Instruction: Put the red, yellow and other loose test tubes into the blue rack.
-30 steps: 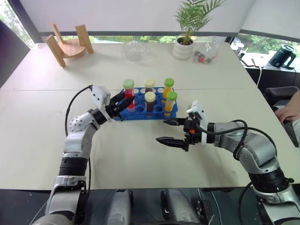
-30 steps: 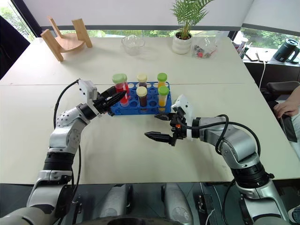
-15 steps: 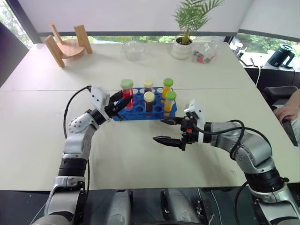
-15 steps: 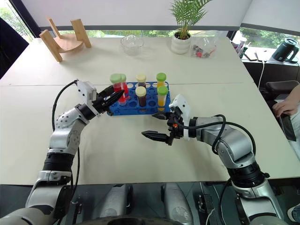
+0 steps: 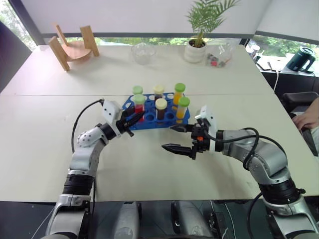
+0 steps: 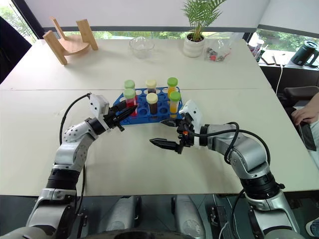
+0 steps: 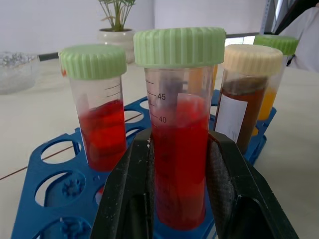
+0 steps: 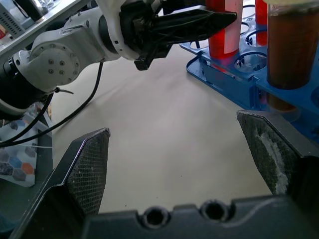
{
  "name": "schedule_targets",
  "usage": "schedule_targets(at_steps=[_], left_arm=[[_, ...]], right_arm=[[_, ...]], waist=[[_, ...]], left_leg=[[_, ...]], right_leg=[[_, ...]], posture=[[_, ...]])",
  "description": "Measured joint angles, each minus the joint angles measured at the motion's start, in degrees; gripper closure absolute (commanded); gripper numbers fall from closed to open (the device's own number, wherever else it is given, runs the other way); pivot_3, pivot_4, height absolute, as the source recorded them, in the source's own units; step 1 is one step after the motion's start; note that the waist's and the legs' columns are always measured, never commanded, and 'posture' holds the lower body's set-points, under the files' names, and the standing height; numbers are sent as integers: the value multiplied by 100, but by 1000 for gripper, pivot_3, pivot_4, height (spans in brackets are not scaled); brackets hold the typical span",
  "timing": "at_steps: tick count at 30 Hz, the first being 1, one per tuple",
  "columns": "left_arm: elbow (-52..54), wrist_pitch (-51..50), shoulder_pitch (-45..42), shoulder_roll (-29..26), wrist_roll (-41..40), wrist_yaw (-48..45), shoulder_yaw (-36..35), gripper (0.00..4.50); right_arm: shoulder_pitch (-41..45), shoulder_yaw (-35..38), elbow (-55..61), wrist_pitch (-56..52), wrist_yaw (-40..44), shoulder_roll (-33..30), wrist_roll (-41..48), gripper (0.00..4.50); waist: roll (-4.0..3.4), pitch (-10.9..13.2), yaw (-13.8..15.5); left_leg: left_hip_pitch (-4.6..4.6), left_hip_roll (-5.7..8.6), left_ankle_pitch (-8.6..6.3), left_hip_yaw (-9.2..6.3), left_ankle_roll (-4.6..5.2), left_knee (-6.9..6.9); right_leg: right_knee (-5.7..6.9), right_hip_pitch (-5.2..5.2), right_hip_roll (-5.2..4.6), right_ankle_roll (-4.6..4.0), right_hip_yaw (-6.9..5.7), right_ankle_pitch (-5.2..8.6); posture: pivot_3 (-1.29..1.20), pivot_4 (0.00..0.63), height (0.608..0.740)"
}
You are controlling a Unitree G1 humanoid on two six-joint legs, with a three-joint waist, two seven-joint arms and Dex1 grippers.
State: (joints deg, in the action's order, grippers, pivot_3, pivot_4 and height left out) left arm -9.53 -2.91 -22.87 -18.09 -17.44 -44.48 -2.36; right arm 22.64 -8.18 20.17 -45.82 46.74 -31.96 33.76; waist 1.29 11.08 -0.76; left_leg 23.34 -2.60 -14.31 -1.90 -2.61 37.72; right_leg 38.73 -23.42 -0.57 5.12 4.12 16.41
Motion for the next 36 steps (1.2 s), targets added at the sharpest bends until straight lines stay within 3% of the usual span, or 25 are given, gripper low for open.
schedule_targets(at_steps=[5,7,8,10,14,19,23,30,36], left_arm=[[-122,113,-46,31,53,3,6,3655],[-123,112,-46,31,47,-2,4,2625],[-125,85,-47,21,42,-3,-4,2391],[-57,-139,-32,-99,11,6,-16,1499],[734,-833,179,-666,-317,-67,-186,1499],[1828,-1892,1059,-1616,-805,-311,-578,1499],[2738,-2690,2451,-2649,-1336,-838,-1183,1499],[3265,-2913,4227,-3047,-1491,-1288,-1878,1499],[3336,-2866,4267,-2853,-1456,-1167,-1876,1499]], right_arm=[[0,0,-23,4,-12,5,-38,0],[0,0,-23,7,-12,5,-43,0],[0,0,-23,10,-11,6,-44,0],[-3,-1,-22,16,-6,9,-44,0],[-68,-2,-19,16,36,-22,-43,0],[-219,27,-30,45,179,-176,-40,0],[-569,218,-54,23,558,-795,24,0],[-889,294,-411,144,1247,-1519,-66,0],[-820,290,-473,219,1345,-1492,-104,0]], waist=[[0,0,2],[0,0,2],[0,0,0],[0,0,-12],[-1,0,-47],[-8,4,-43],[-9,8,-43],[-9,8,-27],[-9,8,-20]], left_leg=[[0,0,0,0,0,-8],[0,0,0,0,0,-8],[0,0,0,0,0,-8],[1,-1,0,0,0,-15],[-2,-4,0,4,0,-58],[4,-8,-3,3,5,-76],[3,-8,-6,18,7,-76],[-7,-10,-6,36,6,-66],[-3,-10,-6,37,6,-67]], right_leg=[[-22,6,0,0,0,-1],[-27,8,-1,0,0,-1],[-29,9,-1,0,0,-1],[-33,7,0,0,0,-1],[-49,-2,0,1,2,-2],[-54,-16,1,-4,0,2],[-69,-14,-13,-8,5,4],[-78,-6,-21,-39,18,19],[-77,-11,-15,-41,19,18]], posture=[[0,150,740],[0,150,740],[0,150,740],[0,150,740],[0,150,740],[0,150,740],[0,150,740],[0,150,740],[0,150,740]])
